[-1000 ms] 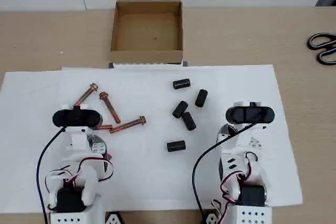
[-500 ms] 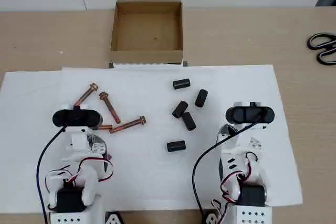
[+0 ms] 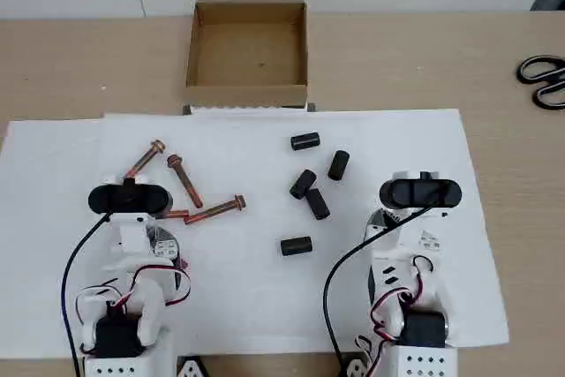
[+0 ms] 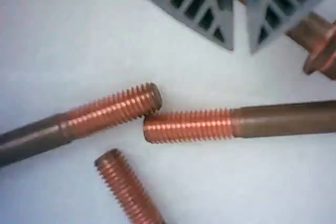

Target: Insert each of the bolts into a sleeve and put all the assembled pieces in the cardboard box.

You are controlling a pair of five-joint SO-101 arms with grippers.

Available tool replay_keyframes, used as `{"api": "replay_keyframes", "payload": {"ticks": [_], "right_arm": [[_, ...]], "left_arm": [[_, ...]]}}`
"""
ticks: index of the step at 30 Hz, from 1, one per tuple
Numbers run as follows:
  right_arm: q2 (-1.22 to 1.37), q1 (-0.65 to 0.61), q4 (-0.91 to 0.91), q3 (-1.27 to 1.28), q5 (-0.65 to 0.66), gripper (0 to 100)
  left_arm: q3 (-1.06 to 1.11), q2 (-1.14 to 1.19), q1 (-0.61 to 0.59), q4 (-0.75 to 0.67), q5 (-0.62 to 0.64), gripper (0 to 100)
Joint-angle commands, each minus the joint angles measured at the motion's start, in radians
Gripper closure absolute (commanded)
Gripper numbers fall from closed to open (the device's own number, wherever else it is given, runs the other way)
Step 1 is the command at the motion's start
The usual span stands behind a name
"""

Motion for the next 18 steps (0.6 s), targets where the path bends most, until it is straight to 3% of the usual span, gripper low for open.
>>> {"api": "replay_keyframes", "payload": {"ticks": [1, 11, 18], "right_arm": [[-0.015, 0.007, 0.005, 0.014, 0.012, 99.5], [-0.015, -0.005, 0.005, 0.014, 0.017, 99.3], [-0.015, -0.004, 0.005, 0.014, 0.017, 99.5]], "left_arm": [[-0.004, -0.008, 0.046, -0.020, -0.008, 99], [-0.145, 0.000, -0.055, -0.169, -0.008, 99], [-0.248, 0.000, -0.060, -0.051, -0.002, 99]]}}
